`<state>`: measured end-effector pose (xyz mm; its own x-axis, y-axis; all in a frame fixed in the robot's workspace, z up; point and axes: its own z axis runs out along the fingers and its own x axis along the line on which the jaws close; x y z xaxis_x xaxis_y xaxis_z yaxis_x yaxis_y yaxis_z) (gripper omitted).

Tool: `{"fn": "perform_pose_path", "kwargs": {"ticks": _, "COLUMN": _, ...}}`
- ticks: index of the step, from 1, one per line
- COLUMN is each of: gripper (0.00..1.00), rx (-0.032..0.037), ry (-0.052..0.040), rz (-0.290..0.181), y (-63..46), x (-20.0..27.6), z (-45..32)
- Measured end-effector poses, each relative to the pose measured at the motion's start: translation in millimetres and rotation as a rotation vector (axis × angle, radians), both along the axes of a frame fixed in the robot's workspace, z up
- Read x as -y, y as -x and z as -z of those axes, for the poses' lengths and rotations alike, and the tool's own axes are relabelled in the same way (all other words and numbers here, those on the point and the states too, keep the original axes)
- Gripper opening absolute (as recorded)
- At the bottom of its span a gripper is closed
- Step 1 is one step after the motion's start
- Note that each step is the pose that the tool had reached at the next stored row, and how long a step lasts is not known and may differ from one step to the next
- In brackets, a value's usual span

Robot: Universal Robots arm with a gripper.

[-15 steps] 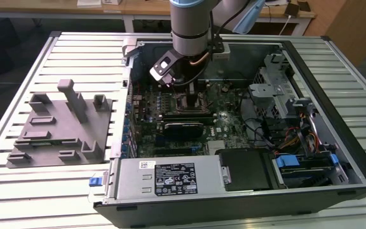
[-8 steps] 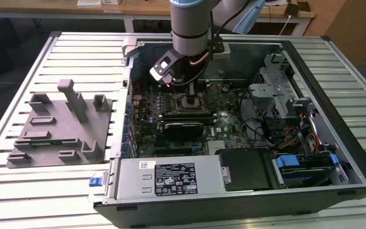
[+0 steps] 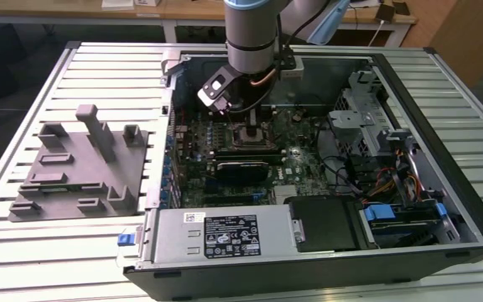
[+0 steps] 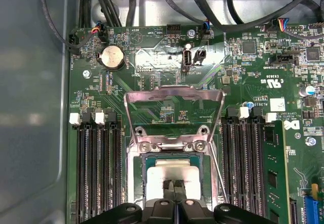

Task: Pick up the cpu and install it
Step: 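Place the cpu into insertion slot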

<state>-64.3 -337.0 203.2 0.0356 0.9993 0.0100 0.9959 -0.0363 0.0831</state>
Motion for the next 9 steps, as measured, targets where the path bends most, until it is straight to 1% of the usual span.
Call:
{"fn": "perform_pose_path", "kwargs": {"ticks": 5, "gripper": 0.11, "rx": 0.0001, "ry": -0.0002, "rz": 0.000, "y": 0.0, "x": 0.0, "z": 3.1}}
{"fn": "perform_pose_path", "kwargs": {"ticks": 9, "gripper": 0.11, "rx": 0.0001, "ry": -0.0002, "rz": 0.000, "y": 0.0, "x": 0.0, "z": 3.4}}
